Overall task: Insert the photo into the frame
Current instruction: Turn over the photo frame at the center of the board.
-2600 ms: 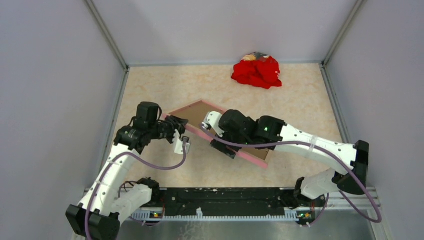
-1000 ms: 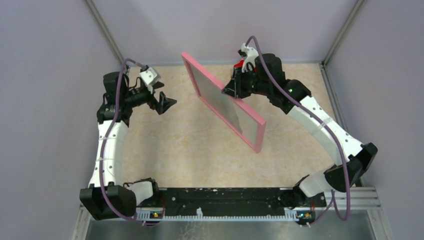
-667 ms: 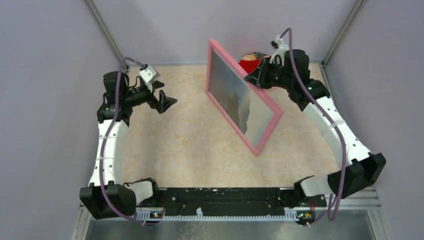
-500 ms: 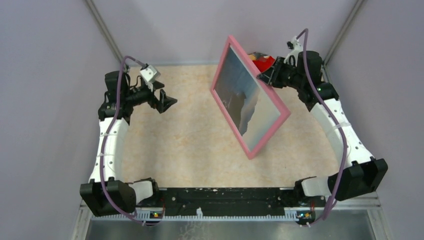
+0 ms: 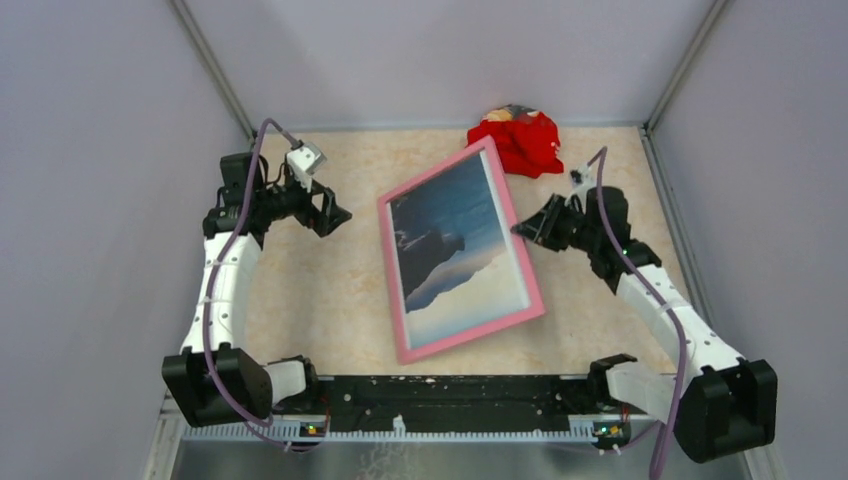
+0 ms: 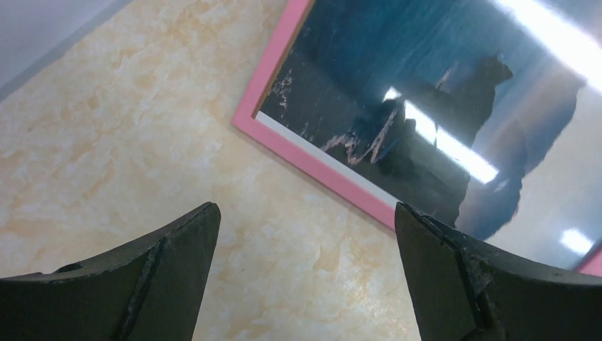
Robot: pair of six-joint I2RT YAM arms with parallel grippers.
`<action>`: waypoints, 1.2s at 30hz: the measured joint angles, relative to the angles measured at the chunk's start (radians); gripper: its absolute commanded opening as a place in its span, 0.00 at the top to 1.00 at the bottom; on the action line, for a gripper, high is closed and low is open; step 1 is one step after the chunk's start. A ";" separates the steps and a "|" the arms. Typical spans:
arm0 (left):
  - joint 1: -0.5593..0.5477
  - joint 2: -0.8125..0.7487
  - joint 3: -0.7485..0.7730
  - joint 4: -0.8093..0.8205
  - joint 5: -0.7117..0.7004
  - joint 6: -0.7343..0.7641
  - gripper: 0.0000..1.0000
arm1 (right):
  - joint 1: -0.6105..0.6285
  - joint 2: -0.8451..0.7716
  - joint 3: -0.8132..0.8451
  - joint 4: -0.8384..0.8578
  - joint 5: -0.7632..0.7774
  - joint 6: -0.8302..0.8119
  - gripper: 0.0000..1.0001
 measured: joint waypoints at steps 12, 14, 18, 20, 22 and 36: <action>0.020 0.013 -0.102 -0.069 -0.094 0.073 0.01 | 0.008 -0.201 -0.542 0.262 -0.043 0.178 1.00; 0.023 0.016 -0.106 -0.083 -0.106 0.081 0.01 | 0.008 -0.206 -0.589 0.316 -0.031 0.198 0.96; 0.030 0.022 -0.126 -0.078 -0.115 0.084 0.01 | 0.008 -0.164 -0.640 0.395 0.000 0.212 0.92; 0.034 0.021 -0.153 -0.068 -0.116 0.082 0.01 | 0.008 -0.128 -0.640 0.421 0.016 0.208 0.89; 0.038 0.021 -0.185 -0.057 -0.116 0.074 0.01 | 0.008 -0.090 -0.639 0.445 0.034 0.197 0.87; 0.058 0.024 -0.313 0.055 -0.112 0.027 0.01 | 0.009 0.173 -0.455 0.430 0.206 0.094 0.07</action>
